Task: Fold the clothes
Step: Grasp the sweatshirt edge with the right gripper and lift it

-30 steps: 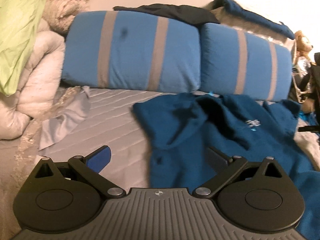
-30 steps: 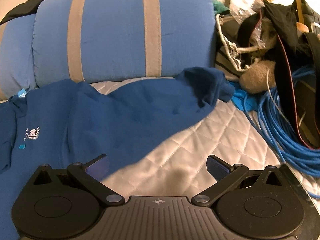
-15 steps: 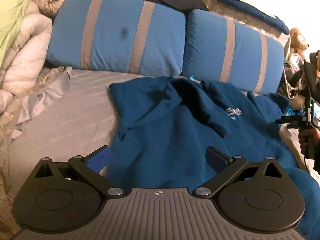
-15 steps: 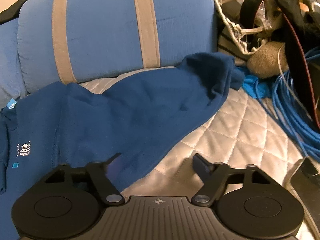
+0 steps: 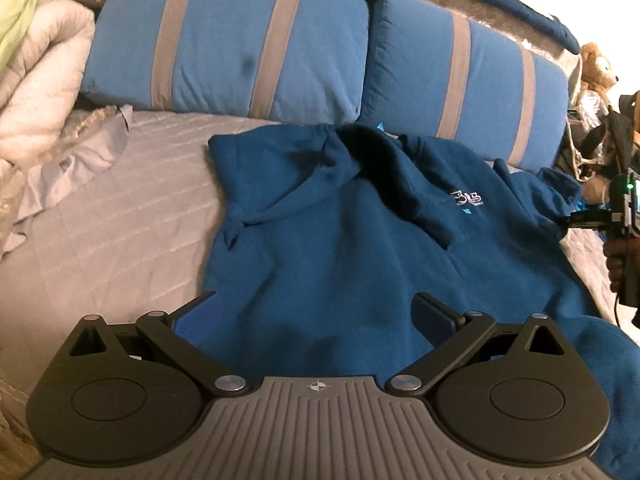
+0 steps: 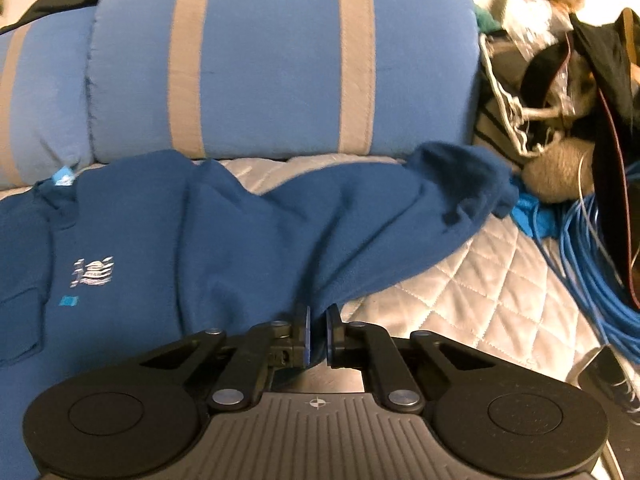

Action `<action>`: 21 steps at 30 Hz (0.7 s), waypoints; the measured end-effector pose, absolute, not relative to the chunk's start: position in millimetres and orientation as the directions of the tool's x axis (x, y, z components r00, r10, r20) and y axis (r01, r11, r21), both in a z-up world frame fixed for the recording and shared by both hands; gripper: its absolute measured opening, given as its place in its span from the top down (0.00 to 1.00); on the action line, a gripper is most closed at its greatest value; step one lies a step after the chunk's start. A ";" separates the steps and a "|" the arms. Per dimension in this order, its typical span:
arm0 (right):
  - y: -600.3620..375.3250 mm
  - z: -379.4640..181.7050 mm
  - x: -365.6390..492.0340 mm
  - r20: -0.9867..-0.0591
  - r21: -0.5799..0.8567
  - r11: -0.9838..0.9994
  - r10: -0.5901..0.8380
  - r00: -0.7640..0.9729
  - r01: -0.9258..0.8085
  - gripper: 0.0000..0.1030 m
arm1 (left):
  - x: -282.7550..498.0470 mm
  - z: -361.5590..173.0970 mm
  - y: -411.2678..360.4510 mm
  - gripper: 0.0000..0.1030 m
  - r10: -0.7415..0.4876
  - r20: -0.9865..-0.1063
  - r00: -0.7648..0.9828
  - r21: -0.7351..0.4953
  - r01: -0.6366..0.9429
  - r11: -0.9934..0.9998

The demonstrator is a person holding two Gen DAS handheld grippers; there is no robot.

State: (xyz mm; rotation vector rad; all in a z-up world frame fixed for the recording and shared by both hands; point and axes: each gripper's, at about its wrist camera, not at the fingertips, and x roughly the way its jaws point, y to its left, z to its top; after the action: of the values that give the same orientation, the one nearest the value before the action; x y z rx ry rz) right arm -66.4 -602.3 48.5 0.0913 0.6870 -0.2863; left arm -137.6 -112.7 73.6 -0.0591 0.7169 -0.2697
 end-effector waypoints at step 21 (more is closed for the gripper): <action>-505.0 103.6 -107.4 -0.632 -0.003 0.992 -0.101 0.769 0.128 0.92 | -140.4 72.5 -116.5 0.00 -0.256 -0.646 0.719 -0.104 0.248 0.963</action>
State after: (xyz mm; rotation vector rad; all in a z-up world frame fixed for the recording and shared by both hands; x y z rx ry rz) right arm -107.4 -505.0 103.6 0.0409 0.6828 -0.1244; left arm -140.4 -116.5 72.5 -0.0106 0.7156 -0.2786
